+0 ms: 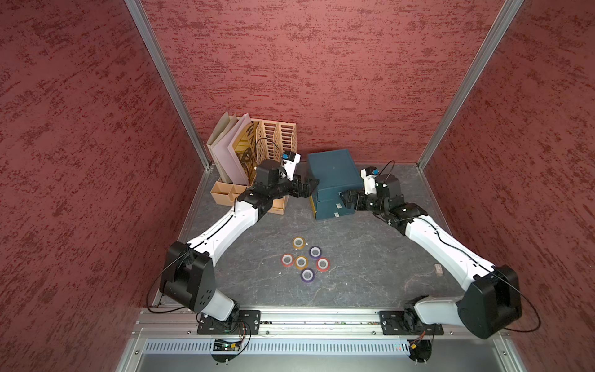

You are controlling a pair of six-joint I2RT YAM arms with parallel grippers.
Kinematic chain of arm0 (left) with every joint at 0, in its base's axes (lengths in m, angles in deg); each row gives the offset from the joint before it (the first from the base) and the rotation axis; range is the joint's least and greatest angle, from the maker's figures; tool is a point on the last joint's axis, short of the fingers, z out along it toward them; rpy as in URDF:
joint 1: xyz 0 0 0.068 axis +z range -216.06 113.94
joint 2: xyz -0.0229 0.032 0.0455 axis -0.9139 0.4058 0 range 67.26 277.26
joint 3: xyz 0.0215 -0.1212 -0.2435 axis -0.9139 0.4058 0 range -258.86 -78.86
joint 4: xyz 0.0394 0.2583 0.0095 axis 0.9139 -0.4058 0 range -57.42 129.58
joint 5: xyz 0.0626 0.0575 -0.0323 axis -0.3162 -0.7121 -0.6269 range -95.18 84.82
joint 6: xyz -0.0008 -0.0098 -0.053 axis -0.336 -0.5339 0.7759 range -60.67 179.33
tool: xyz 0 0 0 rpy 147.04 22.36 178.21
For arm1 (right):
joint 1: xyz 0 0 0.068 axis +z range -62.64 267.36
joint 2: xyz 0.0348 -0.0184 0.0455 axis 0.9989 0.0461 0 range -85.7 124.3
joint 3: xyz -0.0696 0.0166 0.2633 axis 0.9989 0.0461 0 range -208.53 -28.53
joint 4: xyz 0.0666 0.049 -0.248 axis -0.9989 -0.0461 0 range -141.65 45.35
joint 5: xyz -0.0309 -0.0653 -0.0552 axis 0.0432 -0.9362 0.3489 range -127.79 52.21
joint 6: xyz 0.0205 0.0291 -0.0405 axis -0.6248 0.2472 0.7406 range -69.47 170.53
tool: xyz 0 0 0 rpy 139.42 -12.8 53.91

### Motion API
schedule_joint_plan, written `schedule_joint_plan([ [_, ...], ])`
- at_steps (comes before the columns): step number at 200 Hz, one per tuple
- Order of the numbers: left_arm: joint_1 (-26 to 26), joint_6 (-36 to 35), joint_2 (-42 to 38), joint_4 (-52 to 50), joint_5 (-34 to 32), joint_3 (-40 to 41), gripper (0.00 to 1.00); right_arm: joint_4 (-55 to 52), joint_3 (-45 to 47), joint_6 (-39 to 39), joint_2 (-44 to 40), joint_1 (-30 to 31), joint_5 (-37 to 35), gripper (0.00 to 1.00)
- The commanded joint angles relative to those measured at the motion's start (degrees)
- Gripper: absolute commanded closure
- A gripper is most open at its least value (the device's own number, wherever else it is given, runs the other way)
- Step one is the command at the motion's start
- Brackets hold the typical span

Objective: Place the transparent tape into the drawer according to color
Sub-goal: Move the storage box to the center of the board, then open the drawer in the storage box.

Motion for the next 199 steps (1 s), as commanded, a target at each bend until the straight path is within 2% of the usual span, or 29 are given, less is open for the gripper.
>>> schedule_joint_plan([
  [1,0.74,2.12,4.06,-4.94,-0.27,-6.96,0.00,4.51,2.08,-5.76,-0.26,1.13,-2.16,0.01],
  [33,0.32,3.07,10.92,-13.16,0.43,-16.39,0.00,8.24,5.04,-9.62,-0.82,2.67,-4.27,0.02],
  [68,-0.40,4.42,13.95,-17.14,-1.13,-19.07,0.02,12.71,7.67,-12.16,-1.34,2.95,-5.12,0.04],
  [106,-0.49,6.80,17.53,-17.96,-1.22,-21.44,0.15,15.08,7.12,-13.29,0.66,2.97,-4.77,0.07],
  [136,-0.70,7.67,19.21,-16.86,-1.01,-22.31,0.22,16.81,6.57,-15.12,2.16,2.90,-3.79,0.13],
  [199,-0.66,6.70,21.34,-17.58,-0.95,-23.84,0.32,22.83,7.09,-20.00,5.50,2.97,-2.45,0.28],
])
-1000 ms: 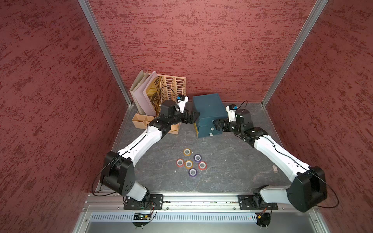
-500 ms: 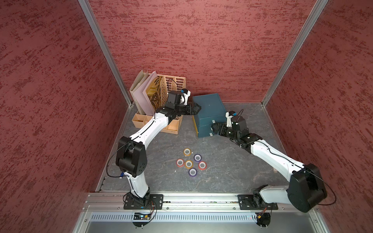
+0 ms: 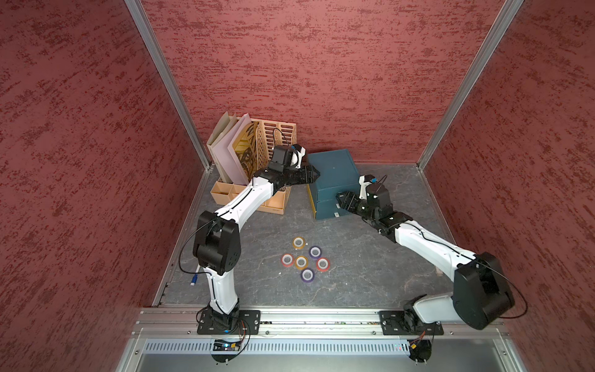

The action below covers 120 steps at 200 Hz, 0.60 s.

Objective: Place the transparent tape into the drawer according to color
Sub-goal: Open the drawer in the storage box.

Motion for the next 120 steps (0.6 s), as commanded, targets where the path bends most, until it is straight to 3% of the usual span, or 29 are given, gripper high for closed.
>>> schedule_joint_plan([
  [1,-0.20,-0.56,1.71,-0.19,-0.21,-2.13,0.32,4.87,-0.36,-2.62,1.41,0.43,0.45,0.28],
  [74,0.06,-1.40,2.82,-0.59,-0.25,-2.36,0.37,10.35,-1.67,-5.40,5.86,0.43,1.34,0.52],
  [120,0.14,-1.63,2.60,-0.66,0.14,-2.10,0.38,15.01,-0.27,-6.17,4.70,0.43,2.54,0.57],
])
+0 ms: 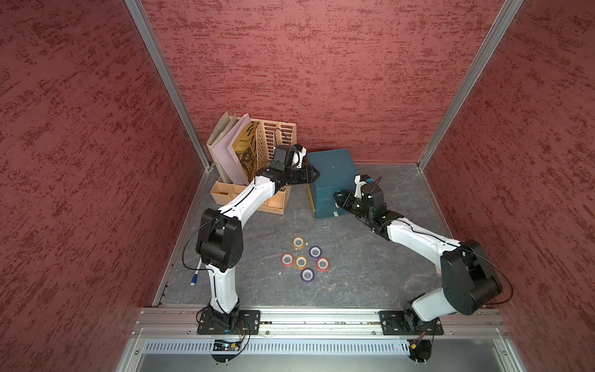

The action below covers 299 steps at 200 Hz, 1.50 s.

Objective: Place the transparent tape into the drawer according to color
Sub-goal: Open the drawer in the storage box.

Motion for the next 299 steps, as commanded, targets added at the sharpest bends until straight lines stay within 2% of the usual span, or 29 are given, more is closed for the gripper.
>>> schedule_joint_plan([
  [1,0.06,-1.19,0.78,-0.51,-0.04,-0.70,0.38,6.53,-0.20,-1.06,-0.90,0.34,0.56,0.57],
  [30,0.07,-1.20,0.43,-0.29,0.18,-0.26,0.38,8.00,1.80,-1.41,-3.22,0.34,-0.56,0.58],
  [99,0.06,-1.19,0.24,-0.07,1.11,-0.03,0.39,11.06,3.21,-3.50,-1.90,0.30,-1.23,0.64],
  [139,-0.16,-1.40,-0.01,0.02,1.56,0.25,0.41,15.77,5.37,-4.12,-1.33,0.34,-2.17,0.75],
  [177,-0.23,-1.71,0.44,-0.08,1.76,0.00,0.43,14.57,5.54,-3.57,-1.86,0.34,-2.78,1.00],
  [227,-0.54,-1.55,0.93,0.05,1.72,-0.08,0.46,12.72,7.04,-4.33,-3.23,0.57,-2.08,1.00],
  [299,-0.65,-1.20,1.00,0.11,1.41,-0.29,0.48,7.25,9.96,-4.68,-10.55,2.60,-1.93,1.00],
])
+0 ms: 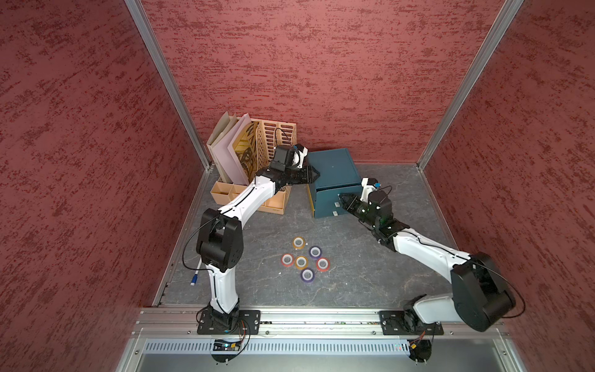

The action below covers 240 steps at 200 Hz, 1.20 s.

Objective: Place the transparent tape into the drawer according to color
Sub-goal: Open the drawer in the storage box.

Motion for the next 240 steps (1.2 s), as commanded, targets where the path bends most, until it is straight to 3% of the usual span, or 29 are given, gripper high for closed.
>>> schedule_joint_plan([
  [1,-0.38,-0.61,0.96,-0.13,0.06,-0.36,0.48,-1.72,1.45,-0.24,-3.12,1.37,-0.50,1.00],
  [89,-0.38,-0.51,0.39,-0.26,-0.12,0.37,0.49,-10.25,7.55,-1.45,-14.26,5.96,-5.08,1.00],
  [149,-0.46,-0.53,0.06,0.04,-0.20,1.24,0.49,-13.86,8.45,-0.89,-16.85,7.14,-7.11,1.00],
  [182,-0.47,-0.34,-0.59,0.71,-0.03,1.84,0.46,-14.49,8.48,-0.56,-17.13,7.52,-7.92,0.60],
  [240,-0.29,0.52,-4.47,3.58,0.41,4.47,0.26,-22.85,7.94,2.04,-22.35,10.04,-9.82,0.35],
])
